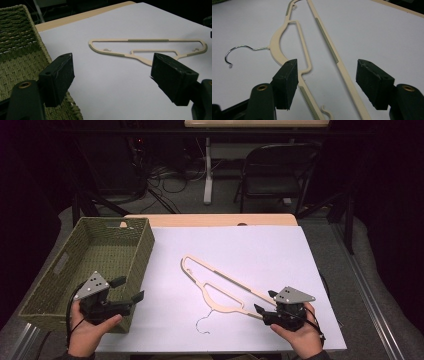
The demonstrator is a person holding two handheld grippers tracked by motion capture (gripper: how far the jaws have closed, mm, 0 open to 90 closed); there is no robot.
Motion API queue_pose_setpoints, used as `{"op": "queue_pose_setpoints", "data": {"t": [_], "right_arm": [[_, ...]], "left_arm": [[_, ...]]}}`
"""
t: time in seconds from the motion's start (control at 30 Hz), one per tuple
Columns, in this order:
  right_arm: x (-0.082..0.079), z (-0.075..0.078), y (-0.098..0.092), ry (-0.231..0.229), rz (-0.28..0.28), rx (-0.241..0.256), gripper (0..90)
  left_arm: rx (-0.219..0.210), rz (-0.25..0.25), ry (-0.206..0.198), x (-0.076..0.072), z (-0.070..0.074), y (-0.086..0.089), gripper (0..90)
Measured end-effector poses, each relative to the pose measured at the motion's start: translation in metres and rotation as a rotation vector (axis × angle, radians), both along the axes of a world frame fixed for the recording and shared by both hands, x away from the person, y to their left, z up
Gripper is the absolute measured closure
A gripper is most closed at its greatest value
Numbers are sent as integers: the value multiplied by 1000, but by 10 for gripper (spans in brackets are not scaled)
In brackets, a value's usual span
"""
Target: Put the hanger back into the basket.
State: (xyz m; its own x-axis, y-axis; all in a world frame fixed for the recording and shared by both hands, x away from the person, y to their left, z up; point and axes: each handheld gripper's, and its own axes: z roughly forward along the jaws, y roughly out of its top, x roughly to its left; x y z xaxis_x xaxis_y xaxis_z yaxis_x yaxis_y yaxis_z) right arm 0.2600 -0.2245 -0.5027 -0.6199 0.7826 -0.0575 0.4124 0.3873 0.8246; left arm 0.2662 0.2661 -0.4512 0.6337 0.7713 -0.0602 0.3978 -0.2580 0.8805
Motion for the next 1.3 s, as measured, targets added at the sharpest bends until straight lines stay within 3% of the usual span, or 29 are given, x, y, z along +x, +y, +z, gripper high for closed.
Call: {"op": "queue_pose_setpoints", "data": {"t": [0.33,0.47,0.53,0.77,0.83,0.97,1.03,1.23,1.3], "right_arm": [[14,11,8,5,48,-46,340],[20,13,13,27,69,-76,363],[23,14,15,38,97,-92,415],[37,18,22,95,135,-161,420],[41,20,26,142,173,-217,445],[45,18,30,168,194,-275,488],[50,17,31,240,226,-318,532],[55,11,34,287,252,-367,580],[58,9,36,336,270,-376,617]], "left_arm": [[4,-8,-5,-1,1,-2,192],[6,-10,-2,-1,0,-2,192],[5,-11,-2,-1,0,-2,193],[9,-9,4,0,-1,-2,193],[10,-7,5,-1,-1,-2,193],[11,-9,3,-1,-1,-2,193],[10,-11,3,-1,-1,-3,193],[14,-15,6,0,-2,-5,193],[16,-16,9,0,-2,-5,193]]}}
